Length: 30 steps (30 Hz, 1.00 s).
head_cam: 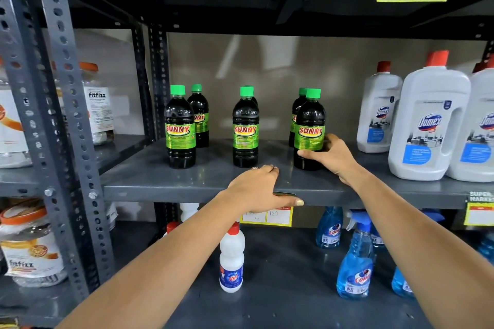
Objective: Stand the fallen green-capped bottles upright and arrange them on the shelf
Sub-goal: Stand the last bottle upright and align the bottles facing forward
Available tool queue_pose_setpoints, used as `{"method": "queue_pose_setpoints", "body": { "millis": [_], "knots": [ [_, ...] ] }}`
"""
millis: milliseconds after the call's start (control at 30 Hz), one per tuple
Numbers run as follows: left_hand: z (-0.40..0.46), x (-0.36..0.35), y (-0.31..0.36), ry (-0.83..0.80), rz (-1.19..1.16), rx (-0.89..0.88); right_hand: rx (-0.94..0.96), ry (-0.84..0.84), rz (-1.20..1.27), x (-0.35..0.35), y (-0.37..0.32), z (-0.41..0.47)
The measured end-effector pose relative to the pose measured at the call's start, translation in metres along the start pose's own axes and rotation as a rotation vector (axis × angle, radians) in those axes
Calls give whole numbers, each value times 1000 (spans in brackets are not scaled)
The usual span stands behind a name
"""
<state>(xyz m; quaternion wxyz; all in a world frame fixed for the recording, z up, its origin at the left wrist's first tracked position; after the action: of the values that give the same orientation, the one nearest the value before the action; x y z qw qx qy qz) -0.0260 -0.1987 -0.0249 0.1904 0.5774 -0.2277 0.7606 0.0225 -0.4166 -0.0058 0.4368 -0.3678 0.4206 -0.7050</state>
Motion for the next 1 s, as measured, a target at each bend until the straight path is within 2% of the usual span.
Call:
{"method": "queue_pose_setpoints", "body": {
  "millis": [100, 200, 233, 300, 400, 533, 733, 1000],
  "knots": [
    [-2, 6, -7, 9, -239, 108, 0, -28, -12, 2, 0, 0],
    [-5, 8, -34, 296, -538, 316, 2, -61, -53, 2, 1, -3],
    [-7, 7, -46, 395, -539, 391, -3, -66, -58, 2, 1, -3],
    [-8, 7, -64, 487, -488, 503, -12, -66, -61, 1, 0, -5],
    [9, 6, -81, 407, -544, 595, -33, -69, -59, -1, 1, -5],
    [37, -1, -85, 211, -844, 517, -48, -57, -74, -1, 1, -7],
    [38, -2, -81, 231, -828, 508, -43, -61, -86, 4, -5, -18],
    [11, 7, -61, 233, -777, 382, 20, -71, -124, 14, -14, -50]
  ]
}}
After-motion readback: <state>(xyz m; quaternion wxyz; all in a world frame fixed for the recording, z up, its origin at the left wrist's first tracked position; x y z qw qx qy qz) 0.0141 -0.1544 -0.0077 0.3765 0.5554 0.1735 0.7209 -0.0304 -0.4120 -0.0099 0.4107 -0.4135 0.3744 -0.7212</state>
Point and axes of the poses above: each hand's wrist, its own z-axis towards the middle knuckle, its own x-axis out of the back of the hand, y = z × x, the point moved 3 cm from there along z, towards the middle knuckle, and after that the axes turned 12 degrees about z, right-handed, at the moved point
